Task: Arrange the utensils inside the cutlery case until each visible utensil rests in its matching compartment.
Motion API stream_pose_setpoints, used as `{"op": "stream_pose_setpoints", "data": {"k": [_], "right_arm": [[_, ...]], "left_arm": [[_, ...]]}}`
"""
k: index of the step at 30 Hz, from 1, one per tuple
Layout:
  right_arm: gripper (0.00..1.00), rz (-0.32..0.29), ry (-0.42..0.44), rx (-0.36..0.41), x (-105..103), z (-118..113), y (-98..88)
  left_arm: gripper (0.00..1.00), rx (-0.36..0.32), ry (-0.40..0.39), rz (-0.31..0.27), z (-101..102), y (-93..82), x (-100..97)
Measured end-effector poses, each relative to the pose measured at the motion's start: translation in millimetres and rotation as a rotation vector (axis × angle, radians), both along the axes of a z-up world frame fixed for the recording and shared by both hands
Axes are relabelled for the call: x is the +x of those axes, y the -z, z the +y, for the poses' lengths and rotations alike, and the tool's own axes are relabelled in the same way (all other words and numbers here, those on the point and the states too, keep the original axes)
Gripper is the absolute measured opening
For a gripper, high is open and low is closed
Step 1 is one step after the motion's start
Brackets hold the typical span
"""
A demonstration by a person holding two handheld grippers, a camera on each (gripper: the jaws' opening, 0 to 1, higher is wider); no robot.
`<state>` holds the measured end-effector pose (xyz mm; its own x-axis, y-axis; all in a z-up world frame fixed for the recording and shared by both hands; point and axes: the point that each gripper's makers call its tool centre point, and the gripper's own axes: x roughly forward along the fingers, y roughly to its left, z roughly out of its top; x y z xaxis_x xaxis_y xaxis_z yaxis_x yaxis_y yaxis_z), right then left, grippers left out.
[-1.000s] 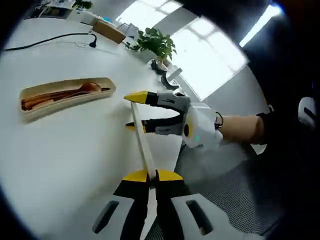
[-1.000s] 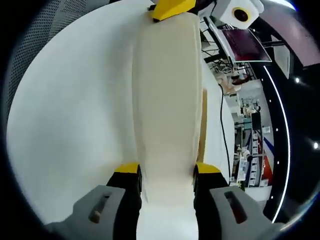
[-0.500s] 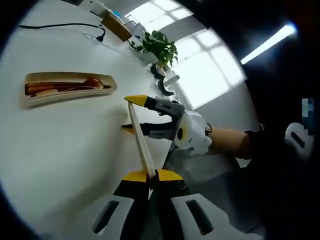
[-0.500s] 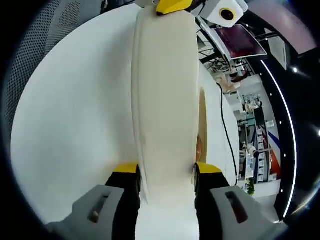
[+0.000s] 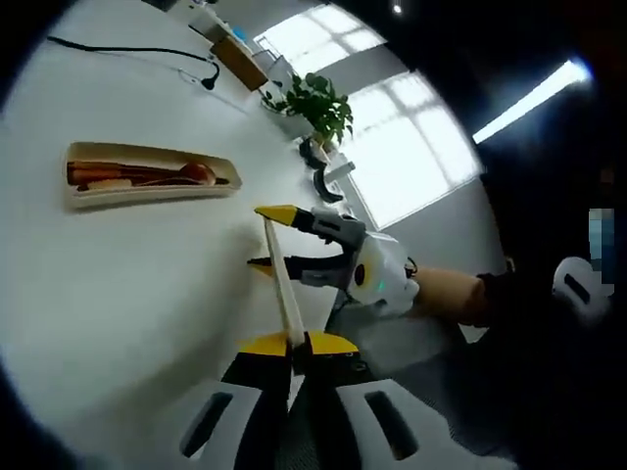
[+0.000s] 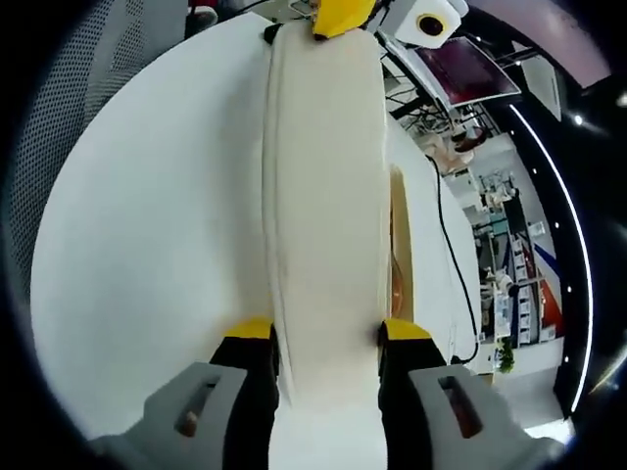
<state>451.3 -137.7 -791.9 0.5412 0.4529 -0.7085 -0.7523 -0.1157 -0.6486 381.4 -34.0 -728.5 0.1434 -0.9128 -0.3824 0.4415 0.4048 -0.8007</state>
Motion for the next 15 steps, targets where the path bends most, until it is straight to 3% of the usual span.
{"op": "stream_pose_setpoints", "data": {"k": [2,4,7,9,15], "right_arm": [[0.38,0.019,0.024,0.018,1,-2,-0.1],[0.38,0.047,0.036,0.03,-1,-2,1.1],[0.38,0.099,0.054,0.037,-5,-3,3.6],[0.38,0.178,0.06,0.059,-10,-3,5.5],[0.38,0.218,0.089,0.06,-11,-6,7.1]], "left_arm": [[0.06,0.026,-0.053,-0.046,6,3.1,11.7],[0.07,0.05,-0.039,-0.115,7,3.7,14.9],[0.08,0.056,-0.049,-0.108,6,4.0,16.4],[0.09,0.067,-0.095,-0.095,9,7.2,24.2],[0.12,0.13,-0.139,-0.117,12,14.9,34.0]]}}
